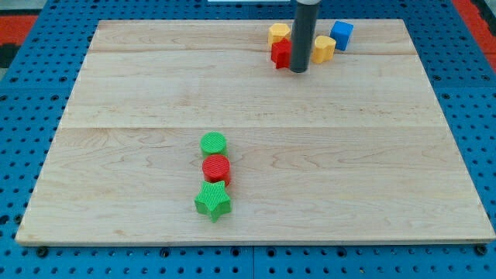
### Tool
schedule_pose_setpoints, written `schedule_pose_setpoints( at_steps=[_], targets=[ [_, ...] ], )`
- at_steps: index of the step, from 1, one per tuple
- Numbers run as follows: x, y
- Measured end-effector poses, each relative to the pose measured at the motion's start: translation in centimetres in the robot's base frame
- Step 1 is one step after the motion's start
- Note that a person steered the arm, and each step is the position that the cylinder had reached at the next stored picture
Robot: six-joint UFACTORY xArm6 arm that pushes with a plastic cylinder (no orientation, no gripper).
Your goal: Move the green circle diagonally to the yellow heart
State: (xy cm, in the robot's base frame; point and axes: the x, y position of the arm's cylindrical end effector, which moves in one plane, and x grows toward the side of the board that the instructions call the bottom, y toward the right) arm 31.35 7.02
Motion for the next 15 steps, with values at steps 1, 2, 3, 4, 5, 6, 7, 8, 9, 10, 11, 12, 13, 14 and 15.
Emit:
schedule_pose_setpoints(
  at_steps=[1, 2, 3, 4, 5, 6, 7, 8, 9, 10, 11, 12, 13, 14, 15],
  targets=[
    [1.0, -2.4],
    [9.1, -1.0],
    [19.2, 1.0],
    [24.6, -3.2],
    [26.2, -9.3],
    [28.1, -7.7],
    [28.1, -12.4],
    [26.3, -15.1],
    [22.8, -14.0],
    [20.9, -13.1],
    [18.5, -13.7],
    [16.4, -11.9],
    [8.5, -11.2],
    [2.0, -8.3],
    [2.9, -4.9]
  ],
)
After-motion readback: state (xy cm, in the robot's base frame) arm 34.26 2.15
